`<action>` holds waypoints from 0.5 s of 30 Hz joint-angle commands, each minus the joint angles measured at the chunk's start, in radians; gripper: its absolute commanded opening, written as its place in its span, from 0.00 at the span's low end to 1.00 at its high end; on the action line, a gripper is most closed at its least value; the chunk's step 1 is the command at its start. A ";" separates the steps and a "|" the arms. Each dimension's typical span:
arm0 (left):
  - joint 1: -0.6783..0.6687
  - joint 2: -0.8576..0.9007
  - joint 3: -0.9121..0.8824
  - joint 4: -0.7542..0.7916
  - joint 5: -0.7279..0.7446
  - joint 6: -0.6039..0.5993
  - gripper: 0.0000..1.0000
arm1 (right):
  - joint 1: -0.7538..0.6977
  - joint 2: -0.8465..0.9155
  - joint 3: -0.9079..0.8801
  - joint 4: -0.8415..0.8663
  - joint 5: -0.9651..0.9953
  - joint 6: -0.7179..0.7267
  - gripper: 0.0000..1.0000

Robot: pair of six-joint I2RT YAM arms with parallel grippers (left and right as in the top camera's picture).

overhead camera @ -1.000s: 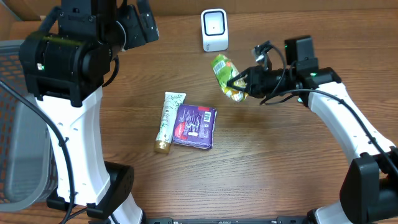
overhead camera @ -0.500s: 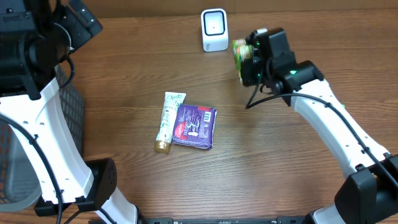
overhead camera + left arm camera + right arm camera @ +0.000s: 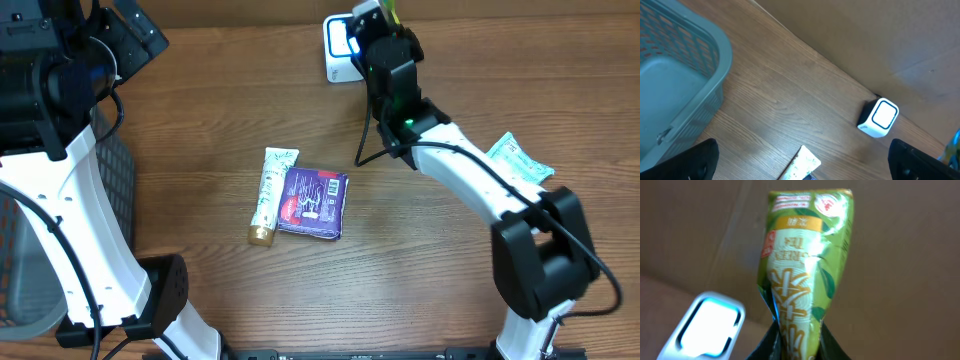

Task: Scan the item barcode
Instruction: 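Hold the green-tea pouch in front of the white scanner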

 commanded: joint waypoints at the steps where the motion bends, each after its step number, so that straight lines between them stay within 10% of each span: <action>1: 0.001 -0.002 0.000 0.000 0.004 -0.011 1.00 | -0.003 0.043 0.038 0.109 -0.047 -0.198 0.07; 9: 0.001 -0.002 0.000 0.000 0.004 -0.012 0.99 | -0.035 0.256 0.039 0.385 -0.188 -0.717 0.05; 15: 0.001 -0.002 0.000 0.000 0.004 -0.011 1.00 | -0.048 0.344 0.039 0.401 -0.237 -0.766 0.05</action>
